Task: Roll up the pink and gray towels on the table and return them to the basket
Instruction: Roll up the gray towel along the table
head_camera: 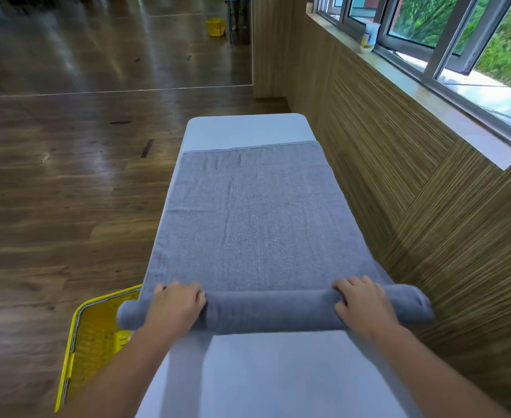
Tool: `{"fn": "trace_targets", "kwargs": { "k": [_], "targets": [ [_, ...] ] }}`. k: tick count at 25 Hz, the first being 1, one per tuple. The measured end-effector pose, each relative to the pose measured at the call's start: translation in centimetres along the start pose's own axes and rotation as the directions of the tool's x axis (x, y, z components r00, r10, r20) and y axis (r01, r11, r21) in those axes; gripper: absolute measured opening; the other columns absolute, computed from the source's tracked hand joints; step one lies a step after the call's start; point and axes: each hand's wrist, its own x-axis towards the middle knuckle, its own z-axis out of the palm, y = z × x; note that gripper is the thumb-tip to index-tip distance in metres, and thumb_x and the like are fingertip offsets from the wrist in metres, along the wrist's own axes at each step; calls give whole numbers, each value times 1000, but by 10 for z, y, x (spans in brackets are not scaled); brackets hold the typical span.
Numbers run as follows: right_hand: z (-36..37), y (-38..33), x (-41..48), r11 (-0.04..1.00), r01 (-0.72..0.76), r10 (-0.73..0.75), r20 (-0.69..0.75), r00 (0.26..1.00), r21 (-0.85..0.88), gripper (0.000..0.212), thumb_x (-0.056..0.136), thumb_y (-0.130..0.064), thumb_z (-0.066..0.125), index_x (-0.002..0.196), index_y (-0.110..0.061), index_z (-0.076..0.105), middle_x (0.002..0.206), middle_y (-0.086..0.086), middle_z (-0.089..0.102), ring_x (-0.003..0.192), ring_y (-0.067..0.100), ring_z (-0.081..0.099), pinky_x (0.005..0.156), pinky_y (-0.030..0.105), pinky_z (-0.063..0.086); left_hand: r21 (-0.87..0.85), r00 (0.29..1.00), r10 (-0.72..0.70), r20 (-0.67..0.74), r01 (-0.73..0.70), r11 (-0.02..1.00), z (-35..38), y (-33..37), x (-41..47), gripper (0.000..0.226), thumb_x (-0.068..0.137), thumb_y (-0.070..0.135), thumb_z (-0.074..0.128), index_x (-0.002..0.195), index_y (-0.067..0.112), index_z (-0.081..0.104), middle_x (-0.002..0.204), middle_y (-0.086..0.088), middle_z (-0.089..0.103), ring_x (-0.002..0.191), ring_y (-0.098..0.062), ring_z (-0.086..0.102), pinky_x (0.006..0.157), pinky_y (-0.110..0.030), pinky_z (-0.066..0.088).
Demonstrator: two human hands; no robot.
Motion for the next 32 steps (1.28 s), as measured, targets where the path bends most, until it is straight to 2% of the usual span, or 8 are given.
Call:
{"fn": "trace_targets", "kwargs": {
  "k": [3, 6, 8, 11, 19, 26, 29, 32],
  "targets": [
    [6, -9, -11, 985, 157, -136, -246, 960, 67, 15, 70, -15, 62, 84, -21, 62, 84, 0, 60, 82, 26, 51, 75, 41, 43, -49, 988, -14, -156, 6, 999, 8, 6, 2, 30, 96, 43, 36, 84, 30, 60, 86, 8, 65, 91, -22, 55, 81, -42, 35],
    [8, -8, -32, 951, 290, -265, -204, 942, 106, 29, 66, -21, 65, 95, -25, 62, 96, -5, 59, 92, 21, 52, 85, 38, 45, -193, 907, 194, -374, -281, 940, 20, 13, -29, 15, 88, 44, 58, 92, 30, 64, 97, 9, 61, 98, -19, 53, 89, -40, 39],
    [14, -2, -42, 969, 238, -231, -104, 967, 61, 50, 61, -24, 68, 111, -28, 63, 112, -7, 60, 106, 19, 53, 102, 42, 43, -167, 902, 277, -330, -345, 924, 35, 2, -47, 35, 80, 47, 64, 109, 29, 66, 116, 8, 61, 109, -17, 53, 99, -36, 36],
    [24, 5, -38, 986, 167, -165, -95, 982, 15, 60, 61, -13, 73, 118, -29, 62, 119, -6, 61, 113, 20, 53, 110, 47, 37, -137, 947, 177, -269, -219, 966, 45, -17, -45, 52, 75, 35, 48, 124, 26, 64, 128, 5, 61, 116, -18, 53, 98, -34, 35],
    [6, 9, -37, 971, 224, -220, -53, 974, 85, 16, 73, -32, 48, 80, -31, 62, 75, -14, 61, 78, 15, 51, 83, 34, 41, -187, 941, 148, -304, -212, 959, 32, -13, -65, 17, 74, 32, 45, 81, 30, 60, 78, 15, 60, 79, -15, 53, 72, -32, 31],
    [-3, 22, -19, 974, 124, -157, 172, 972, 188, 26, 79, -43, 40, 83, -29, 62, 78, -8, 68, 83, 15, 55, 79, 40, 45, -50, 955, 176, -238, -193, 980, 22, -13, -49, 14, 79, 36, 40, 72, 29, 48, 59, 6, 52, 64, -21, 54, 67, -38, 35],
    [-5, 16, -2, 993, 54, -66, 112, 991, 108, 21, 74, -36, 51, 89, -31, 64, 85, -10, 67, 88, 19, 53, 78, 40, 47, 1, 969, 105, -224, -107, 994, 14, -10, -25, 15, 78, 35, 41, 75, 29, 54, 62, 4, 59, 66, -24, 58, 66, -41, 41],
    [1, 4, -9, 986, 146, -135, -127, 983, 82, 15, 70, -22, 63, 83, -27, 60, 83, -6, 58, 82, 23, 50, 70, 42, 45, -58, 957, 67, -282, -86, 995, 14, 1, -22, 15, 84, 35, 43, 83, 28, 56, 84, 5, 58, 84, -24, 56, 76, -42, 41]
  ]
}}
